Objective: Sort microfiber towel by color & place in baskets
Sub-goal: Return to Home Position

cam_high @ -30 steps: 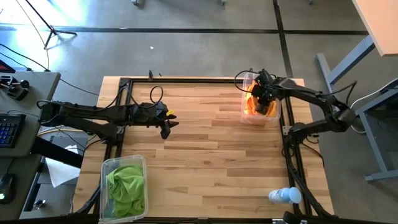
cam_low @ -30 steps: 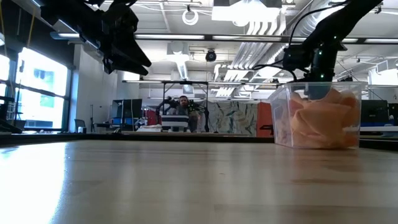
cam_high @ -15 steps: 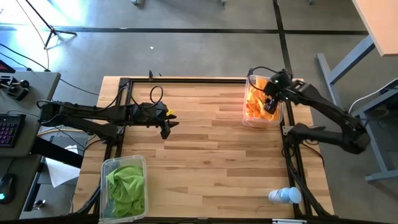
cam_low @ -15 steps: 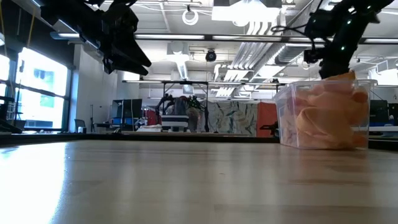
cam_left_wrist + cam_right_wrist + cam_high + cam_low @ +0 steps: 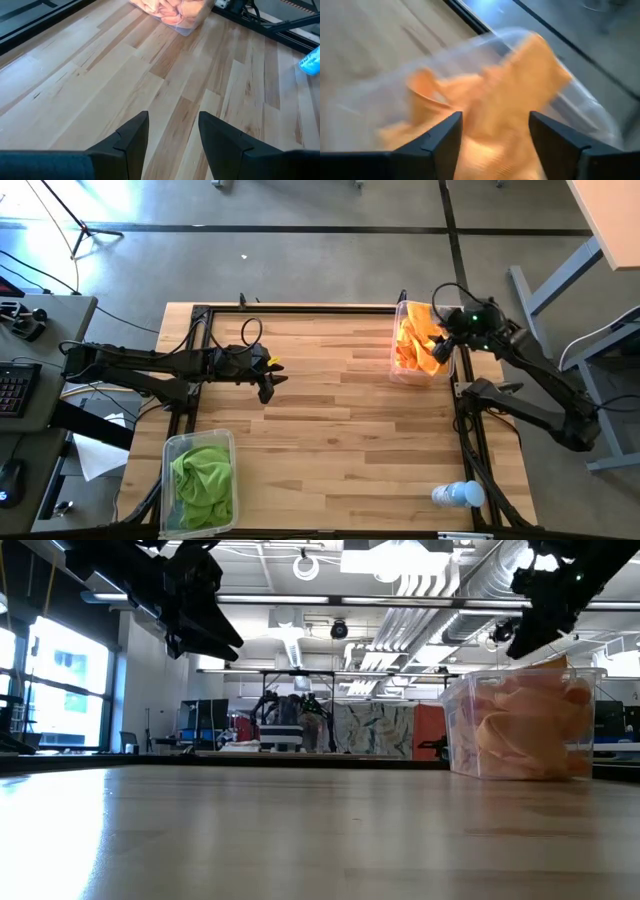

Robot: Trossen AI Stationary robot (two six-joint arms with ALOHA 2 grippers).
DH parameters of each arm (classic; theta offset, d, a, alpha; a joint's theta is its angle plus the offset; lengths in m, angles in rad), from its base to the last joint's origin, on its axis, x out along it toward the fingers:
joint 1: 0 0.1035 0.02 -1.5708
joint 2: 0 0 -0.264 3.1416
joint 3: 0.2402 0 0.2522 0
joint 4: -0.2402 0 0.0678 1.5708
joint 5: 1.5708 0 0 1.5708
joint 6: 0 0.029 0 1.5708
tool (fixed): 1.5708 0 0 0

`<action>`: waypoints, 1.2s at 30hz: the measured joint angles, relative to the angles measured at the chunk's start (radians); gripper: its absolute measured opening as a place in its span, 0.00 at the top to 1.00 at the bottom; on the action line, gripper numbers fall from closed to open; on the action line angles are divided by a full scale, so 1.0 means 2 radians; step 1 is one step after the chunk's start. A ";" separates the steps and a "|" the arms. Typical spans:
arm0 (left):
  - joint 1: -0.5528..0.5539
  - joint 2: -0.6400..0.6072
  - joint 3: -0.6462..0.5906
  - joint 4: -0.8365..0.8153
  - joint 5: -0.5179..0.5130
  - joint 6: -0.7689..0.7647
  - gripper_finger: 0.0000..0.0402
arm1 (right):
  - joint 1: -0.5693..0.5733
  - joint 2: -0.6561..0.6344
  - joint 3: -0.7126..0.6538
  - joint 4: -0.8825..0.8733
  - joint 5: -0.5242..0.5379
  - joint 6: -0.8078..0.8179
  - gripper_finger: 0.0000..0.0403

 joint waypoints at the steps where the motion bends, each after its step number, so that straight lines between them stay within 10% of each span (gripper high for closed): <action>1: 0.000 0.000 0.000 0.000 0.000 0.000 0.60 | 0.000 -0.004 0.000 0.006 -0.024 0.012 0.46; 10: 0.000 0.000 0.000 0.000 -0.002 0.030 0.60 | 0.064 0.000 0.000 0.087 -0.106 0.069 0.96; 36: 0.000 0.000 0.000 0.000 -0.021 0.030 0.60 | 0.400 0.002 -0.170 0.447 0.045 0.160 1.00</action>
